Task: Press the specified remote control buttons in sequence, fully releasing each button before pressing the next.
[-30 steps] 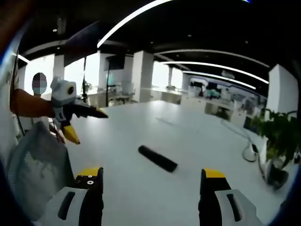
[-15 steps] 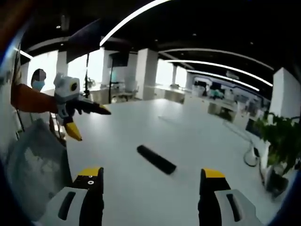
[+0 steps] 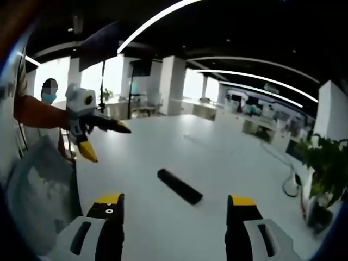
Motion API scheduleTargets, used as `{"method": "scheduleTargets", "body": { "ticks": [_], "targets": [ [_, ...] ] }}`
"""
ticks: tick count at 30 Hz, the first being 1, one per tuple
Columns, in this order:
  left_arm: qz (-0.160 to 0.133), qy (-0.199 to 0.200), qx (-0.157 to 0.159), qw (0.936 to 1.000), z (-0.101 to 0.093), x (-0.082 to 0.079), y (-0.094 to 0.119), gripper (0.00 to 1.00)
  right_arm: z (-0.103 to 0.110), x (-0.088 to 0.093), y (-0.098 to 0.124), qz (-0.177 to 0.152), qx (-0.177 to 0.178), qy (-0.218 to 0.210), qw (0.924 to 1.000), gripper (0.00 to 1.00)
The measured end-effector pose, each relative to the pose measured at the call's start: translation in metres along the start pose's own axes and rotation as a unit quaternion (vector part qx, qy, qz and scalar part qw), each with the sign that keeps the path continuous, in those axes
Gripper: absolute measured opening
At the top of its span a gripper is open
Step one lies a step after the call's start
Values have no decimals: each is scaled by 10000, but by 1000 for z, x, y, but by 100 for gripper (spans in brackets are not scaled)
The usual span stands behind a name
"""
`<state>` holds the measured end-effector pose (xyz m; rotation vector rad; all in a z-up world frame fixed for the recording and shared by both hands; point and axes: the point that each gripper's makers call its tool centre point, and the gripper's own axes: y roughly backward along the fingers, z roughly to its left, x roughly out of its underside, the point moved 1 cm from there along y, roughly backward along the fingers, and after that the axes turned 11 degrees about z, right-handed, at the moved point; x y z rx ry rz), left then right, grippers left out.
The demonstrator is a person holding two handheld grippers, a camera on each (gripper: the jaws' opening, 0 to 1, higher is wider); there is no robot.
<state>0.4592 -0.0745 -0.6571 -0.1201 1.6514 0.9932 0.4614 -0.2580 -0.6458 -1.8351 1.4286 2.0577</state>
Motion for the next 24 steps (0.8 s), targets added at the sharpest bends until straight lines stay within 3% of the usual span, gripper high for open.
{"method": "scheduleTargets", "body": {
  "ticks": [24],
  "targets": [
    [126,-254,72,9996,10,-8,-13,97,-10,-4,-13,165,-127,302,9993,75]
  ]
}}
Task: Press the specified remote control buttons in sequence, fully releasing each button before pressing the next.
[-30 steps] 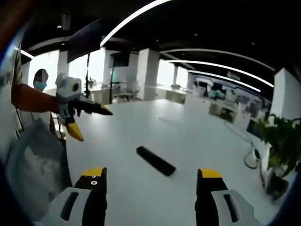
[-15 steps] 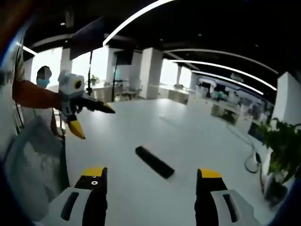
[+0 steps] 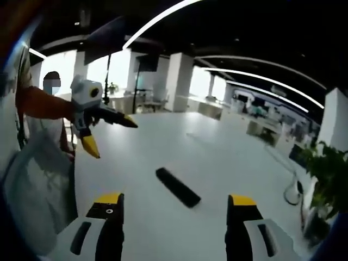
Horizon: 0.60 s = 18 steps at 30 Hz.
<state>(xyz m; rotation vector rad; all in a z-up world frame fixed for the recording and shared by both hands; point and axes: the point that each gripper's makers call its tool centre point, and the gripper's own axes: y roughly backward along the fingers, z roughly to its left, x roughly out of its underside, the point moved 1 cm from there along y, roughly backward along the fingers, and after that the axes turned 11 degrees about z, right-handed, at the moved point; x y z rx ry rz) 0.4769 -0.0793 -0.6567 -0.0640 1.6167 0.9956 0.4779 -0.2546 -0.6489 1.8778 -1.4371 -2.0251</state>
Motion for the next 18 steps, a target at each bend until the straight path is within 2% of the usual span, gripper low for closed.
{"method": "scheduleTargets", "body": {
  "ticks": [18],
  "targets": [
    [153,-191,123,9996,7,0,-13,96,-10,-3,-13,186,-137,317,9992,74]
  ]
}}
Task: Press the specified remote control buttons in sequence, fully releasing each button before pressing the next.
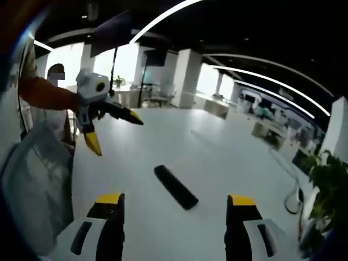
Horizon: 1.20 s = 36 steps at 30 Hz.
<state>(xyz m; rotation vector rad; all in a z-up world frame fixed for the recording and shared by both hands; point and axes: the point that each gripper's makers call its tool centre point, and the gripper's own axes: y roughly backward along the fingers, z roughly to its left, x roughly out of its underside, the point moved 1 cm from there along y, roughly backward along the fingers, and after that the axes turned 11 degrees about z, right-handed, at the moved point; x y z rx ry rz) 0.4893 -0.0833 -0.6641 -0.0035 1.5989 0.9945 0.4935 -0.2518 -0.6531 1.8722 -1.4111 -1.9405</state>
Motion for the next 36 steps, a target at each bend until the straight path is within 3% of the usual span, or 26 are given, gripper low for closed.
{"method": "scheduleTargets", "body": {
  "ticks": [36],
  "targets": [
    [295,-229,205,9991,18,7,-24,95,-15,4,-31,394,-329,338,9981,69]
  ]
}}
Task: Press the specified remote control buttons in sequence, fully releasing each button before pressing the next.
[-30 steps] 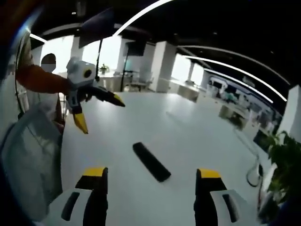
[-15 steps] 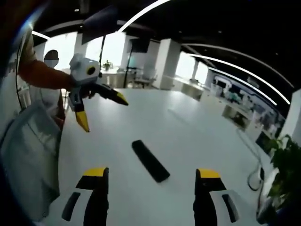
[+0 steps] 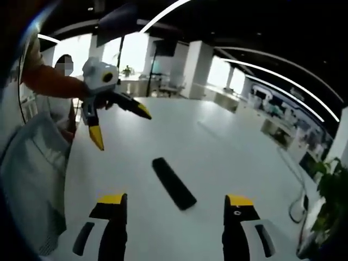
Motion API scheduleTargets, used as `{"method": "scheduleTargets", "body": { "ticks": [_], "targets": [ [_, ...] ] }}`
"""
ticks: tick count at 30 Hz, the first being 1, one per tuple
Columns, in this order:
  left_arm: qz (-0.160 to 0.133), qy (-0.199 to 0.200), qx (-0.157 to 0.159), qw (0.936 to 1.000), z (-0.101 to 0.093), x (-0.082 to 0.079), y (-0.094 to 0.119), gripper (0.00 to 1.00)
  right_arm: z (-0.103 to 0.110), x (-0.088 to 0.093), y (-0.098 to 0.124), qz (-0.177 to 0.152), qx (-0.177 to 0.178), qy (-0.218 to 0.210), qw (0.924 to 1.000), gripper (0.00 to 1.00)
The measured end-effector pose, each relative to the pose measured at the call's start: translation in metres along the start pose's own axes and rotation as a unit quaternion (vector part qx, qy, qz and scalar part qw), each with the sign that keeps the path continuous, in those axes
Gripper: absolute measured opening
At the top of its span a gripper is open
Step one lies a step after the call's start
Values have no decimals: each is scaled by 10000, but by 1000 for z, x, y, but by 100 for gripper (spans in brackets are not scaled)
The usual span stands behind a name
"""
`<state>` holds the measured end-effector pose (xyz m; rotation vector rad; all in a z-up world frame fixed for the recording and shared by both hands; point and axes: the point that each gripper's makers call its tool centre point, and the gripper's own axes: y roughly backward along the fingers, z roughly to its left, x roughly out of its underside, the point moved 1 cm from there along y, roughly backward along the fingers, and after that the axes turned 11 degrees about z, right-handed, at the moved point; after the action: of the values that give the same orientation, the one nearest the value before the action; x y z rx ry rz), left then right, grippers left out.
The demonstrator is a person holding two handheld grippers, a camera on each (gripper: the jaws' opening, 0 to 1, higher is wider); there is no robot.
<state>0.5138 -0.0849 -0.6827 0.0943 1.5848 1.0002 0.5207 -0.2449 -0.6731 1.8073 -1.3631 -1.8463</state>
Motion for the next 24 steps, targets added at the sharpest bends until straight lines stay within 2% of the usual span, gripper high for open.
{"method": "scheduleTargets", "body": {
  "ticks": [7,24],
  "targets": [
    [9,-29,22,10000,4,-1,-4,94,-4,-2,-3,35,-34,61,10000,65],
    [123,-135,110,9998,13,1,-15,93,-11,4,-19,280,-148,201,9993,62]
  ]
}}
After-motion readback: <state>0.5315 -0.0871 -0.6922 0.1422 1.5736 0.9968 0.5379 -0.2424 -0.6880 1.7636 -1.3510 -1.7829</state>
